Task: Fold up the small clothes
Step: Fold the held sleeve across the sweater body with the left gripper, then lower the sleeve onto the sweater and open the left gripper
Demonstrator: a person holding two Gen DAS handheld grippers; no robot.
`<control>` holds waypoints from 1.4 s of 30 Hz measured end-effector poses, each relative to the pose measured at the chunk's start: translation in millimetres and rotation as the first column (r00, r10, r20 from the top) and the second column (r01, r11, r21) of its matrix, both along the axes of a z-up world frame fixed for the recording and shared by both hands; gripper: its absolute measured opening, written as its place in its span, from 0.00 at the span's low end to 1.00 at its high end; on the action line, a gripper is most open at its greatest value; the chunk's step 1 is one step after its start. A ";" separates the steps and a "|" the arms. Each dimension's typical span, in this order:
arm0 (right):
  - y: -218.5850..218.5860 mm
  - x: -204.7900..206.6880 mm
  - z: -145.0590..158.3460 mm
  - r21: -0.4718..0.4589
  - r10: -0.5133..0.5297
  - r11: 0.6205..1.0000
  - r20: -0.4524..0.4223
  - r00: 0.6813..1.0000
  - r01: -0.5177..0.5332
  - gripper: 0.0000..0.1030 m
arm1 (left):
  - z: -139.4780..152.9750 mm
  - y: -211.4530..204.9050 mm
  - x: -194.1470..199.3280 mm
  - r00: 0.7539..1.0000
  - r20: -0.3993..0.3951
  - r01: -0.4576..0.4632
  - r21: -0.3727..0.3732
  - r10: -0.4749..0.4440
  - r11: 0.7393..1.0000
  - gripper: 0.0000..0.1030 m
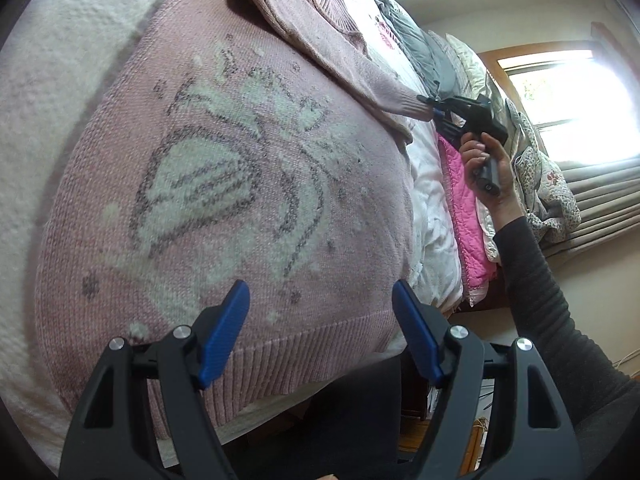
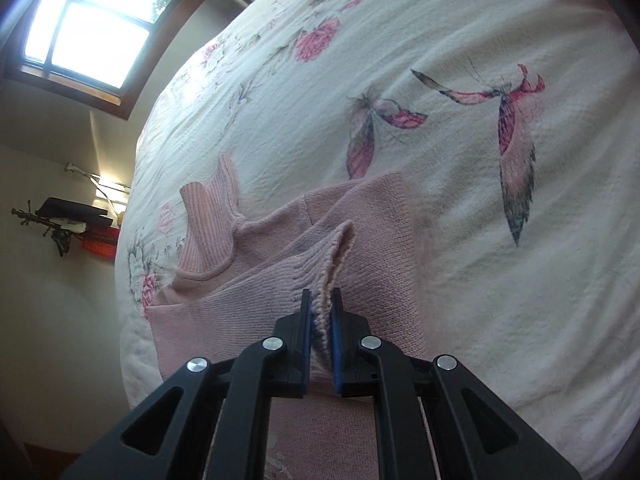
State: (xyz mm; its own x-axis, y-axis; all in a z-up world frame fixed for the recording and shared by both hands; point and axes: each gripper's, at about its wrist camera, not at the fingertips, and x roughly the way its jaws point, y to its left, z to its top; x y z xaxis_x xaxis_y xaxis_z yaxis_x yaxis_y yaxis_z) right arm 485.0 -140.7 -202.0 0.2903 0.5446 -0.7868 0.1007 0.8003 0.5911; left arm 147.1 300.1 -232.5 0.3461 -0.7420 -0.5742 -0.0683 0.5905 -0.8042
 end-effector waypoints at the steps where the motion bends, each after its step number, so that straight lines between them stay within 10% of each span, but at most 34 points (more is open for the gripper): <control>1: -2.3 1.0 -5.4 0.002 -0.002 1.000 -0.007 1.000 0.002 0.08 | 0.6 -0.6 2.6 1.000 -0.002 0.003 -0.013 -0.003 1.000 0.70; 12: -43.9 -17.5 6.0 0.100 -0.085 0.992 0.067 0.994 0.078 0.22 | 75.6 51.1 138.8 0.981 0.185 -0.056 -0.006 0.056 0.998 0.74; 19: -26.5 -24.7 -40.1 0.111 -0.012 0.994 -0.014 1.000 0.014 0.21 | 40.7 62.6 238.1 0.996 0.066 -0.066 0.009 0.065 0.998 0.73; 24: -37.1 -24.7 -55.6 0.145 -0.025 0.989 -0.042 0.999 0.030 0.10 | 0.7 75.8 262.1 0.996 -0.036 -0.072 0.095 0.076 0.993 0.66; 32: -27.8 6.7 -24.8 0.139 -0.007 0.990 0.046 0.999 0.000 0.19 | 35.5 87.8 274.0 0.994 0.079 -0.081 0.084 0.074 0.993 0.67; 37: -25.5 25.1 -50.9 0.062 -0.026 0.998 -0.040 0.999 0.029 0.07 | 13.6 103.9 301.5 0.993 -0.054 -0.101 0.121 0.109 0.988 0.62; 42: -2.5 51.1 -3.4 0.120 0.008 0.993 0.066 0.998 -0.016 0.19 | 66.1 102.9 341.5 0.991 0.104 -0.086 0.071 0.079 0.994 0.66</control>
State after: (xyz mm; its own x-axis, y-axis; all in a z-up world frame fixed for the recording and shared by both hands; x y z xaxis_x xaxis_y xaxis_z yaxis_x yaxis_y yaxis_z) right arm 536.2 -143.2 -205.4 0.3317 0.6379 -0.6950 0.0500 0.7238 0.6882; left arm 488.6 403.1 -166.4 0.4635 -0.6648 -0.5858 -0.0396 0.6449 -0.7632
